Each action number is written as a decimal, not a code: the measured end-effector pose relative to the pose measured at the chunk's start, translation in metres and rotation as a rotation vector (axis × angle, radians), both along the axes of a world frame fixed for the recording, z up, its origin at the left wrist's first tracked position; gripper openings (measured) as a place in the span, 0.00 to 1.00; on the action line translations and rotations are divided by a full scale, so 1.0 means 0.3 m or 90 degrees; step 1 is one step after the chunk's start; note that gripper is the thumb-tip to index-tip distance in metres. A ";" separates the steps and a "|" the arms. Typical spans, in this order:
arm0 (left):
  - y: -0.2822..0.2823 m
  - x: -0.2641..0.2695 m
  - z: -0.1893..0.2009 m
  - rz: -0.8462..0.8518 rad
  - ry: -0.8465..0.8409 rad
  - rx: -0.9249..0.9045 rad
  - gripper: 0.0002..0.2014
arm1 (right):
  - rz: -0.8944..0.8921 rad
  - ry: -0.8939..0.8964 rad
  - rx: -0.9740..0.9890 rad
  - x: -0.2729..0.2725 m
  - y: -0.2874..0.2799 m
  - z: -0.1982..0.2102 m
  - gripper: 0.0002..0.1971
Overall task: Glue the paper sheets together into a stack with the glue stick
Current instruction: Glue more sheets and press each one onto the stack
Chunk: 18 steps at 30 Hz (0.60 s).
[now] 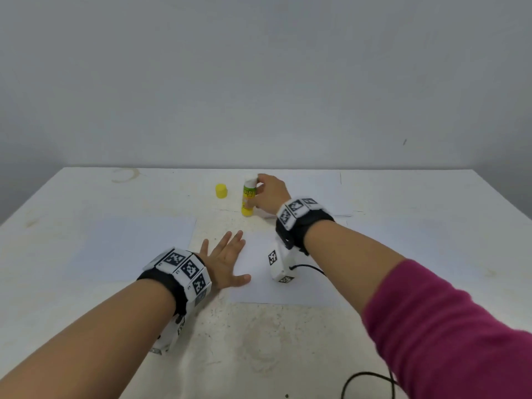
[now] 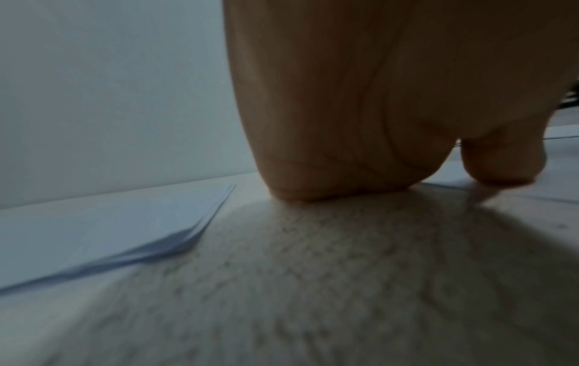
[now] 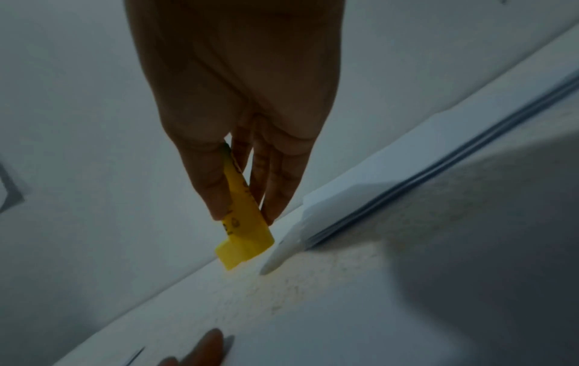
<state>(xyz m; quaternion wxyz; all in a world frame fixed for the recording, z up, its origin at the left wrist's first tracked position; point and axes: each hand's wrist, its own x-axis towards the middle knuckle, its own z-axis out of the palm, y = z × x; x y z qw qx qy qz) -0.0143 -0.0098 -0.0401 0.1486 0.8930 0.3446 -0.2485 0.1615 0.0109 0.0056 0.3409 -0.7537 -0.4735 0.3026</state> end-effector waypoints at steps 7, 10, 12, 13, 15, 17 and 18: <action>0.004 -0.005 -0.001 0.012 -0.033 -0.030 0.62 | 0.076 -0.139 -0.025 -0.085 0.105 -0.013 0.23; 0.009 -0.010 -0.001 0.003 -0.043 -0.035 0.65 | 0.083 -0.163 -0.016 -0.098 0.117 -0.024 0.15; 0.012 -0.011 -0.002 -0.007 -0.048 -0.040 0.73 | 0.087 -0.172 -0.021 -0.099 0.119 -0.027 0.14; 0.012 -0.012 -0.001 -0.011 -0.047 -0.042 0.76 | 0.090 -0.175 -0.025 -0.099 0.117 -0.025 0.15; 0.013 -0.013 0.004 -0.021 -0.042 -0.040 0.79 | 0.110 -0.170 -0.050 -0.101 0.106 -0.012 0.19; 0.012 -0.016 0.016 -0.037 -0.030 -0.047 0.79 | 0.137 -0.153 -0.079 -0.096 0.086 0.001 0.35; 0.013 -0.018 0.019 -0.043 -0.022 -0.052 0.80 | 0.141 -0.143 -0.089 -0.089 0.070 0.011 0.42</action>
